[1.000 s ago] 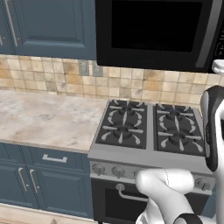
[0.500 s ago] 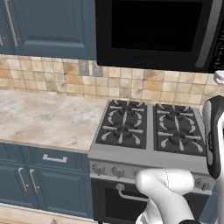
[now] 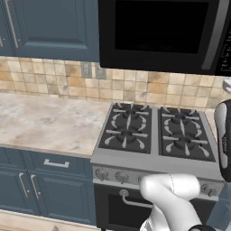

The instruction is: Pick the hotdog bun from the counter and place it in the microwave. Then turn on the microwave.

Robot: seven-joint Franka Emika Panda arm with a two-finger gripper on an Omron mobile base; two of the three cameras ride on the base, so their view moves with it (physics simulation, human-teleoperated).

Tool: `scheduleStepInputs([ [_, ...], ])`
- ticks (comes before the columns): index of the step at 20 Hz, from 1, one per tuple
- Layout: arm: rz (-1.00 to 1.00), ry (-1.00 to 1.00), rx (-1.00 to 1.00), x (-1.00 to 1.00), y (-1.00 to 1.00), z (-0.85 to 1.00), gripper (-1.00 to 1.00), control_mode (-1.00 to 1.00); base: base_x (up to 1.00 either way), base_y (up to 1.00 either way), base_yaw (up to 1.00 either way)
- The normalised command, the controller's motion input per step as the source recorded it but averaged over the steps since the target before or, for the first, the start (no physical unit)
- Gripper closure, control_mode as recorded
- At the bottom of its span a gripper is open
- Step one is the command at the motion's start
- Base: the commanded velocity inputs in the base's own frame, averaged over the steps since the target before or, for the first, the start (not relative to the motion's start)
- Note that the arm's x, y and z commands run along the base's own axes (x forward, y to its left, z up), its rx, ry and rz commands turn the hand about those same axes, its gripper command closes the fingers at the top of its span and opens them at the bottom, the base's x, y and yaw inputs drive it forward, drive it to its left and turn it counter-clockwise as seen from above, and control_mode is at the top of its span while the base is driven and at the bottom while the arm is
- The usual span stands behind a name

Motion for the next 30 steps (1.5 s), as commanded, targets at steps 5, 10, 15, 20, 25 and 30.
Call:
scheduleStepInputs([
  [5,0.1,0.11,0.0,0.11,-0.2,-0.11,-1.0,-1.0,0.0,0.0,0.0],
  [10,0.03,0.03,0.0,0.14,-0.05,-0.03,-1.0,-1.0,0.0,0.0,0.0],
  [15,0.0,0.0,0.0,0.15,0.0,0.0,-1.0,-1.0,0.0,0.0,0.0],
  [20,0.0,-0.04,0.0,0.16,0.0,0.0,-1.0,-1.0,0.0,0.0,0.0],
  [25,0.0,-0.05,0.0,0.16,0.0,0.0,-1.0,-1.0,0.0,0.0,0.0],
  [30,-0.01,-0.03,0.0,0.17,-0.01,-0.01,-1.0,-1.0,0.0,0.0,0.0],
])
